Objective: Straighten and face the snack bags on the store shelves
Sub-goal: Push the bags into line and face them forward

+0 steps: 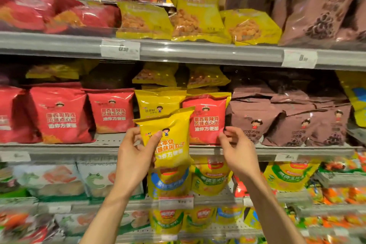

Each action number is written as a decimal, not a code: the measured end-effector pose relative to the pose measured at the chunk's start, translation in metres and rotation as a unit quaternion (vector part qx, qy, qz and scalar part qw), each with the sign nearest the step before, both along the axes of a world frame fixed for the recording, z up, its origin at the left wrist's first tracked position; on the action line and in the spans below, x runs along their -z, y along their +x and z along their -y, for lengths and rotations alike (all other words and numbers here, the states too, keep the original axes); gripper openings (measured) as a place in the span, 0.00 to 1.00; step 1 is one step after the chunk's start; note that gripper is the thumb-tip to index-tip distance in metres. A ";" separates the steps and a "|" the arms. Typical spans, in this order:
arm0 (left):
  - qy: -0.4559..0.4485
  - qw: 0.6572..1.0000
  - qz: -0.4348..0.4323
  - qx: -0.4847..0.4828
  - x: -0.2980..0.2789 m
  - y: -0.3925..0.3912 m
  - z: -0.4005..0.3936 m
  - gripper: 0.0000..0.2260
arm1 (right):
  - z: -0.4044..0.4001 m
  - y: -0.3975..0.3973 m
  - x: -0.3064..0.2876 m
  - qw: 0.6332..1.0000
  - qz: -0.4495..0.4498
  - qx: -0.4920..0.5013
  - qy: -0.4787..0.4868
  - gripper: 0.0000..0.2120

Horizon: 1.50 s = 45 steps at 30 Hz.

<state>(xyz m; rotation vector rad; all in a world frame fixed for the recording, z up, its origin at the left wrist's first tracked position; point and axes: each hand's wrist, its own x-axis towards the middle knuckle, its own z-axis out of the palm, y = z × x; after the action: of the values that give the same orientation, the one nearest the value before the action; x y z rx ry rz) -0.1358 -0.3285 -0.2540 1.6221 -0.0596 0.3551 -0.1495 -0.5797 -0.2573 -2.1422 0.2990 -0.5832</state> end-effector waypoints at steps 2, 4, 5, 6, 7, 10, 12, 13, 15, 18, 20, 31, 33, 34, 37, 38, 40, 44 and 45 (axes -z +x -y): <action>0.006 1.000 0.000 -0.002 -0.003 0.007 0.000 0.13 | -0.005 0.009 -0.007 0.998 -0.019 0.013 -0.056 0.22; 0.012 1.000 0.002 0.002 -0.005 0.014 -0.001 0.13 | -0.009 0.015 -0.010 0.997 -0.031 0.013 -0.074 0.26; 0.015 1.000 0.003 0.003 -0.006 0.016 -0.001 0.13 | -0.009 0.018 -0.009 0.996 -0.033 0.012 -0.077 0.27; 0.014 1.000 0.003 0.003 -0.007 0.018 -0.001 0.13 | -0.010 0.020 -0.008 0.996 -0.035 0.014 -0.080 0.28; 0.010 1.000 0.003 0.002 -0.008 0.020 -0.002 0.13 | -0.010 0.021 -0.007 0.996 -0.040 0.017 -0.079 0.28; 0.007 1.000 0.008 -0.007 -0.012 0.021 -0.003 0.12 | -0.012 0.025 -0.006 0.997 -0.038 0.013 -0.063 0.27; 0.015 1.000 0.012 -0.014 -0.013 0.022 -0.004 0.12 | -0.011 0.028 -0.004 0.998 -0.036 0.004 -0.041 0.28; 0.019 1.000 0.013 -0.017 -0.013 0.022 -0.005 0.12 | -0.010 0.029 -0.003 0.999 -0.037 -0.003 -0.029 0.28; 0.028 0.999 0.013 -0.022 -0.012 0.024 -0.007 0.14 | -0.009 0.031 -0.002 0.999 -0.036 -0.016 -0.003 0.28; 0.024 0.999 0.012 -0.026 -0.014 0.023 -0.008 0.15 | -0.007 0.030 -0.003 1.000 -0.017 -0.024 0.010 0.27; 0.017 0.999 0.012 -0.033 -0.016 0.021 -0.009 0.13 | -0.006 0.029 -0.004 1.000 -0.002 -0.028 -0.002 0.22; 0.023 0.999 0.022 -0.043 -0.017 0.023 -0.016 0.12 | 0.017 0.012 -0.017 0.991 0.042 -0.092 0.086 0.15; 0.034 0.999 0.028 -0.029 -0.018 0.026 -0.008 0.12 | 0.024 0.006 -0.017 0.987 0.046 -0.103 0.117 0.15; 0.037 0.999 0.031 -0.022 -0.019 0.028 -0.002 0.12 | 0.028 0.002 -0.016 0.985 0.046 -0.106 0.131 0.15; 0.061 0.998 0.035 -0.010 -0.018 0.036 0.014 0.20 | 0.043 -0.006 -0.016 0.978 0.056 -0.108 0.170 0.12; 0.069 0.997 0.036 -0.008 -0.018 0.039 0.020 0.23 | 0.049 -0.009 -0.016 0.976 0.063 -0.106 0.182 0.11; 0.088 0.995 0.036 -0.008 -0.017 0.048 0.033 0.27 | 0.060 -0.015 -0.016 0.974 0.067 -0.102 0.193 0.09; 0.142 0.989 0.050 -0.014 -0.021 0.063 0.062 0.22 | 0.075 -0.018 -0.012 0.975 0.066 -0.089 0.194 0.09; 0.152 0.987 0.049 -0.014 -0.021 0.066 0.068 0.21 | 0.077 -0.017 -0.011 0.974 0.067 -0.088 0.197 0.11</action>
<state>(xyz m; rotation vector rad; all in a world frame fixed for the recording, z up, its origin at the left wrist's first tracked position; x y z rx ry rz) -0.0693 -0.3969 -0.2331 1.9067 -0.1730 0.4651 -0.1667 -0.6567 -0.2461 -1.7174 0.1352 -0.5139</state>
